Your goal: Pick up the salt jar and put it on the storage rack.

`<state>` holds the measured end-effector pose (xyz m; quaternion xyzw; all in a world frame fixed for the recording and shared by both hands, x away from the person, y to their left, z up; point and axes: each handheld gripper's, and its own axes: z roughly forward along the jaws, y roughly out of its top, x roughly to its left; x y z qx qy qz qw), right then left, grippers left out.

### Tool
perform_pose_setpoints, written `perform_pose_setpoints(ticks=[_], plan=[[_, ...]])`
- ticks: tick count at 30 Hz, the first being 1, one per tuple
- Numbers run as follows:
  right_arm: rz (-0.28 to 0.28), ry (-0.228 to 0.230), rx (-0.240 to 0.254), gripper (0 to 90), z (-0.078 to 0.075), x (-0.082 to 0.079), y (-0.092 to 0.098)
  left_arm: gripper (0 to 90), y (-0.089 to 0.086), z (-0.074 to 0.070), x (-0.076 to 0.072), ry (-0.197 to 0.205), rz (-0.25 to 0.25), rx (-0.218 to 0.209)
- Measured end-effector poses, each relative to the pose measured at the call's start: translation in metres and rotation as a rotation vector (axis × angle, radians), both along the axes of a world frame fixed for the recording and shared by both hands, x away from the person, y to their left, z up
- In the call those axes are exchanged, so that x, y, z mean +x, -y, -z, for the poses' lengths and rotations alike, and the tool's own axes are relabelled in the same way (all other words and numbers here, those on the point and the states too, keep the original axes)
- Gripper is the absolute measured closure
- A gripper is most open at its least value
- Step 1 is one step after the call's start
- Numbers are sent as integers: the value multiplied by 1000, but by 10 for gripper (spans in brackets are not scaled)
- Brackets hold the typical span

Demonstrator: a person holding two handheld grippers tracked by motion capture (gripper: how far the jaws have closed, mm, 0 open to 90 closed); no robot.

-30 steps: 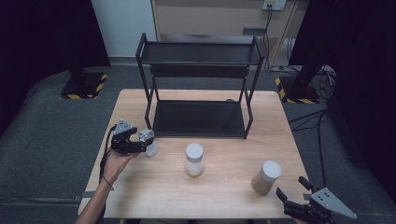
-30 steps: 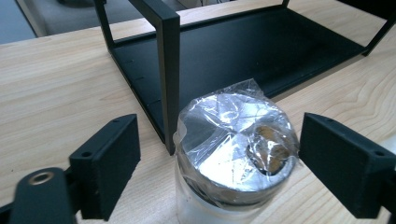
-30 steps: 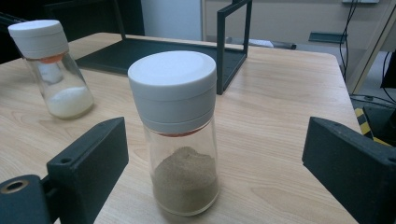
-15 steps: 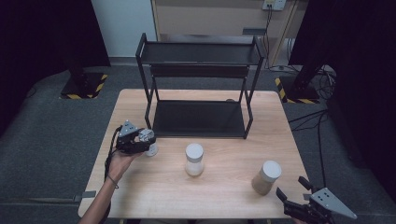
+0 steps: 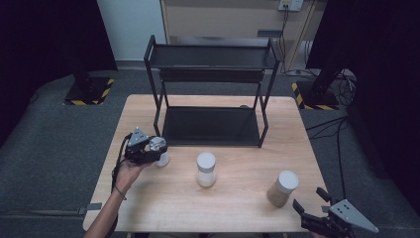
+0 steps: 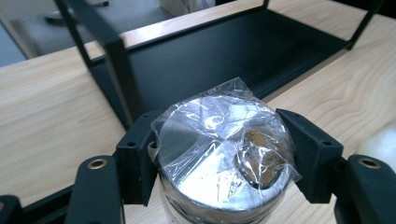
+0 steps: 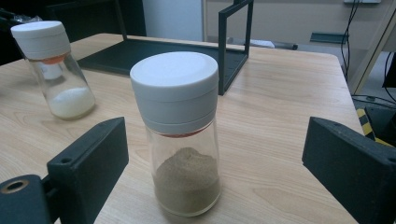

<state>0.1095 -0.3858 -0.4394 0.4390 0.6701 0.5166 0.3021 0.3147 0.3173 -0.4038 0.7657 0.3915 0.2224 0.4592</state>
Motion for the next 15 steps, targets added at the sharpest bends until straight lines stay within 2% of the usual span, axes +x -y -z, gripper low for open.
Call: perform_pose_setpoints(ticks=[6,12,15], plan=[[-1,0,1,70,0,0,0,340,9,-14,4,11,42,-6],[-2,-1,3,70,0,0,1,340,18,-23,10,12,58,7],[-2,-1,5,70,0,0,1,340,24,-27,15,12,55,0]])
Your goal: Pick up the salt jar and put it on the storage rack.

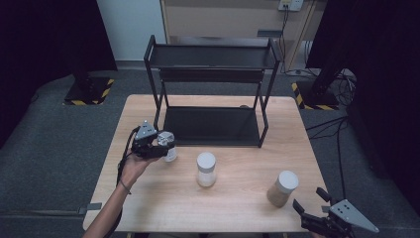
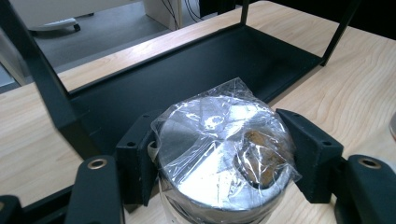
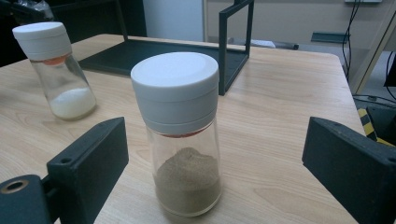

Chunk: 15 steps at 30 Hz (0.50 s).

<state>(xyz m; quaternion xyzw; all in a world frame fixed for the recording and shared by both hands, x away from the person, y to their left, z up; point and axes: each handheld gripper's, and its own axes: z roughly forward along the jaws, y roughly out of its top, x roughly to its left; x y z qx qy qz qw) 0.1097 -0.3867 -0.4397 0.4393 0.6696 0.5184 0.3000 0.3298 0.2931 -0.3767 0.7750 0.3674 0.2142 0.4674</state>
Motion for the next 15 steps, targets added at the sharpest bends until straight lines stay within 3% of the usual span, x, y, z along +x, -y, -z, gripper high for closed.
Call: perform_pose_setpoints(ticks=[8,15], plan=[[0,0,6,70,0,0,1,340,16,-9,14,10,-9,-13],[0,0,8,69,1,0,1,340,35,-16,27,1,-67,-16]])
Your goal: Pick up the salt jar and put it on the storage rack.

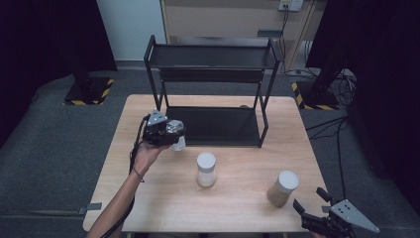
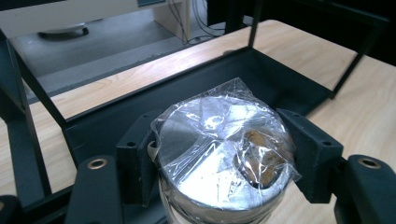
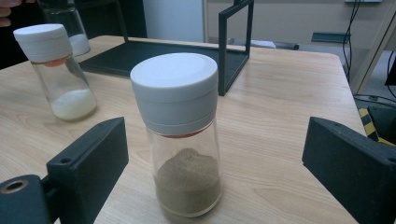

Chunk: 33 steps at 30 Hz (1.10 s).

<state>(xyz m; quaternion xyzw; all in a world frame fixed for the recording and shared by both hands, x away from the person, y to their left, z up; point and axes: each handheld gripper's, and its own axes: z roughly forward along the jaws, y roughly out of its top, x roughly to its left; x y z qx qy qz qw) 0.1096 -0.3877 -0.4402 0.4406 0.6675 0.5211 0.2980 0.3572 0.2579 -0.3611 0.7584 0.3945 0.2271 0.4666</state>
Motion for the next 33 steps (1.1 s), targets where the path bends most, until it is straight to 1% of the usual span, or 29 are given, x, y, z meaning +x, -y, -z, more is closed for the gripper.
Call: perform_pose_setpoints(ticks=[3,6,8,10,11,13,14,17,21,22,24,25,30,31,33], plan=[[1,-1,1,70,0,0,0,339,9,1,8,-6,-35,-4],[1,1,2,69,0,0,0,340,19,3,15,-6,-68,10],[1,-1,3,69,0,0,1,339,23,4,18,-6,-80,17],[0,-1,3,69,0,0,1,339,27,7,24,-10,-101,15],[0,-1,3,69,0,0,1,339,31,9,27,-6,-119,17],[-1,-1,4,69,0,0,1,339,35,12,30,2,-138,24],[-1,-1,4,69,0,0,1,339,37,13,33,-1,-150,27],[-1,1,8,70,1,0,1,340,43,16,38,0,-169,44],[-2,0,14,69,1,0,2,339,45,20,47,-17,-182,55],[-3,0,15,69,1,0,3,339,46,23,49,-21,-196,48],[-3,0,16,69,1,0,3,339,46,25,50,-22,-196,44],[-4,0,17,69,1,0,3,339,46,25,51,-26,-194,49],[-6,0,19,69,1,0,3,339,48,33,55,-34,-213,38],[-6,0,19,69,1,0,3,339,48,33,56,-35,-214,45],[-6,-1,20,69,2,0,4,339,49,35,57,-40,-217,40]])
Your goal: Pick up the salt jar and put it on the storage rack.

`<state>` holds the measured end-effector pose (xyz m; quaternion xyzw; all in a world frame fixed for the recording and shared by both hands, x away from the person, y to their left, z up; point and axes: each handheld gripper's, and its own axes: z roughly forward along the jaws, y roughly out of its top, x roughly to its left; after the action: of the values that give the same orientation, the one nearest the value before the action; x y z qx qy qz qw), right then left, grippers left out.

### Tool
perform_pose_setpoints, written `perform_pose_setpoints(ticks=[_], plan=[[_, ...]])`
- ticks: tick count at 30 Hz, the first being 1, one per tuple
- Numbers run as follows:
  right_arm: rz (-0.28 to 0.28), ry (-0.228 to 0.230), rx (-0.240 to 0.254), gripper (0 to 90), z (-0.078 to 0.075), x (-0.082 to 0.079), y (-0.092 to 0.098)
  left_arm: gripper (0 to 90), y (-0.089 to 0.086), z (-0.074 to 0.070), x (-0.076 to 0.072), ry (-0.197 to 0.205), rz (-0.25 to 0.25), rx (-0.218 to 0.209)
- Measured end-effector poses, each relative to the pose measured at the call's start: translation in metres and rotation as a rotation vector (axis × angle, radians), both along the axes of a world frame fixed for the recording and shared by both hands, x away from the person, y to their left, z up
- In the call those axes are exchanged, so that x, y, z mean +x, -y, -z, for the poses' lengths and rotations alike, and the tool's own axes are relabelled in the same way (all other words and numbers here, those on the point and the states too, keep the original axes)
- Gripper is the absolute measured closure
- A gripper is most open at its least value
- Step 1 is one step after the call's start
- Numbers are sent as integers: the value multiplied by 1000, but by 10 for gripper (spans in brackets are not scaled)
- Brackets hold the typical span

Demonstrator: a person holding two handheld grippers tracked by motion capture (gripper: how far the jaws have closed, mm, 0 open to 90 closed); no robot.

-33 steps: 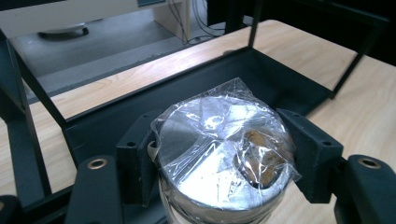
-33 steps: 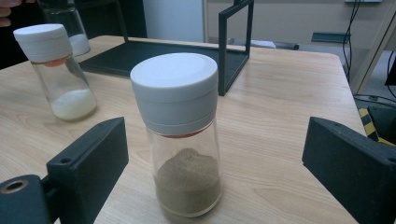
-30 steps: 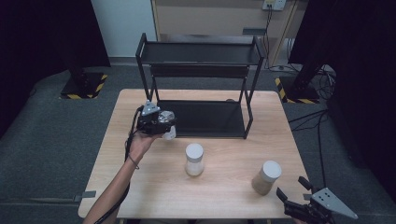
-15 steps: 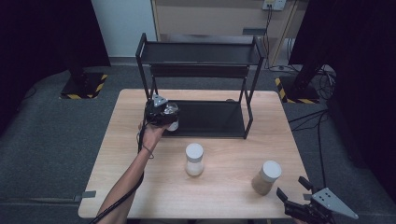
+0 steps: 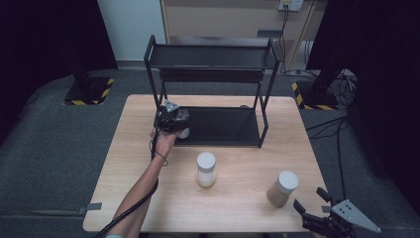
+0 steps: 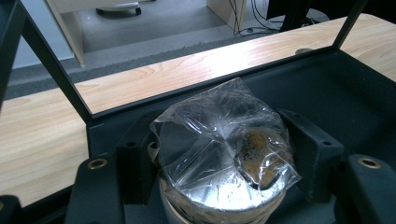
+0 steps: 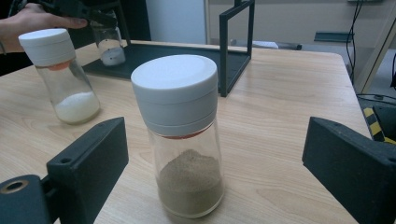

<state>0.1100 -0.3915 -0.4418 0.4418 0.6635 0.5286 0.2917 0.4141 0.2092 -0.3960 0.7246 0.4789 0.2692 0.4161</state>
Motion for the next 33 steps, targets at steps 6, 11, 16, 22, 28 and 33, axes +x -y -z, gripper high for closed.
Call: perform_pose_setpoints(ticks=[6,11,16,22,28,33], plan=[[-2,-2,1,69,0,0,0,339,1,4,2,0,-1,-14],[-4,-2,5,69,0,0,1,339,1,8,2,12,7,-27],[-6,-1,4,69,0,0,1,336,3,8,1,16,16,-5],[-6,-1,3,69,0,0,0,238,6,2,4,14,19,14],[-6,-2,6,69,0,0,1,138,4,-8,2,53,29,-2],[-8,-1,7,68,0,0,1,78,1,-23,-3,94,71,-7]])
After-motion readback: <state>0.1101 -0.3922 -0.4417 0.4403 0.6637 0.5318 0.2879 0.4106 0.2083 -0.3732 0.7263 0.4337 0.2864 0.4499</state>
